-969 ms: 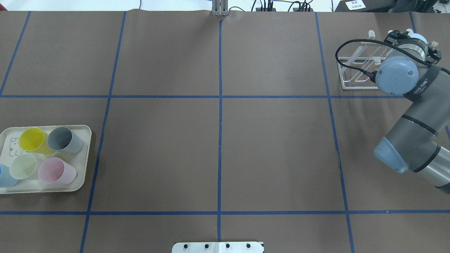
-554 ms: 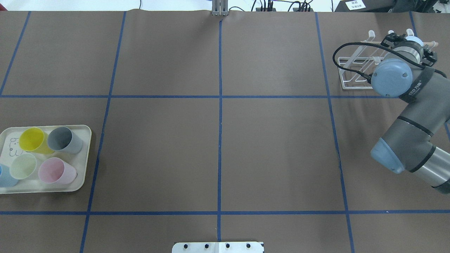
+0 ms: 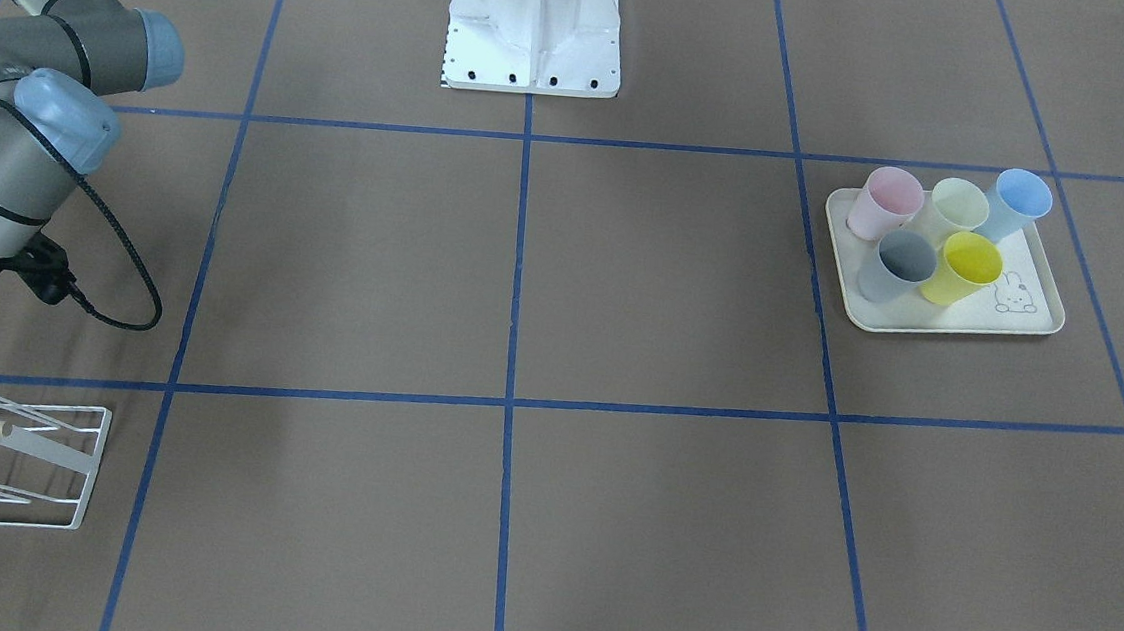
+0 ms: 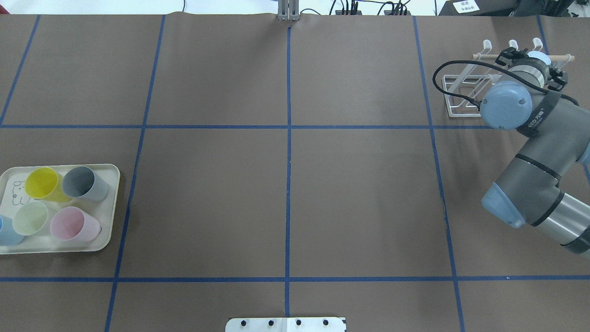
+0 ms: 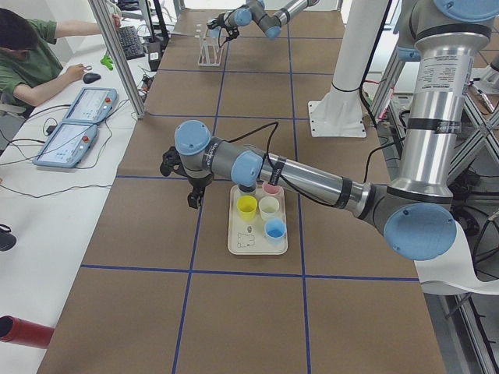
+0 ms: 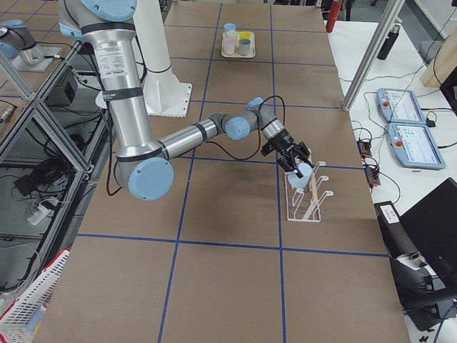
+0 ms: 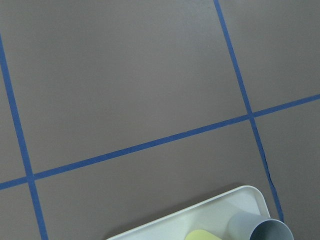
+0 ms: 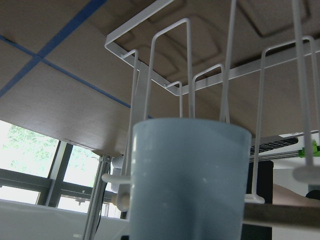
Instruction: Transfer IKEA cup to right arm and place on rack
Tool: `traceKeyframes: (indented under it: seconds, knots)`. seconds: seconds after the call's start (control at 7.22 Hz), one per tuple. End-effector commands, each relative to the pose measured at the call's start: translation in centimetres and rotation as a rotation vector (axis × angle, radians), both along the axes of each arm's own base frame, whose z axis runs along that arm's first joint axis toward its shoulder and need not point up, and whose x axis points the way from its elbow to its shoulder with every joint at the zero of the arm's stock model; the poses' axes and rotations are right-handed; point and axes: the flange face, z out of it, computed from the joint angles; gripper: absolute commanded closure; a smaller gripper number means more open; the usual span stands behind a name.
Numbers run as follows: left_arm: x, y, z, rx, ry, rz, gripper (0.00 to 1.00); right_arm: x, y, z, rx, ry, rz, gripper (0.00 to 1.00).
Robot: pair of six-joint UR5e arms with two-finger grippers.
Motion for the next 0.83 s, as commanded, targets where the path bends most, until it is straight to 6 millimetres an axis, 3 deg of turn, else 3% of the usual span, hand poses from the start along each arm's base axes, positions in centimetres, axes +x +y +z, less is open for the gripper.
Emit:
traceKeyframes:
  seconds: [0.0,0.14,0.55,0.69]
  knots:
    - [0.0,0.0,0.0,0.001,0.0,0.0,0.0,-0.2,0.0,0.3,-0.003,0.001,0.002,0.22]
    - [0.0,0.0,0.0,0.001,0.0,0.0,0.0,-0.2,0.0,0.1,0.007,-0.011,0.007,0.02]
    - [0.0,0.0,0.1,0.0,0.0,0.0,0.0,-0.2,-0.1,0.0,0.023,-0.03,0.012,0.02]
    - [0.0,0.0,0.1,0.0,0.0,0.0,0.0,-0.2,0.0,-0.9,0.037,-0.043,0.012,0.02]
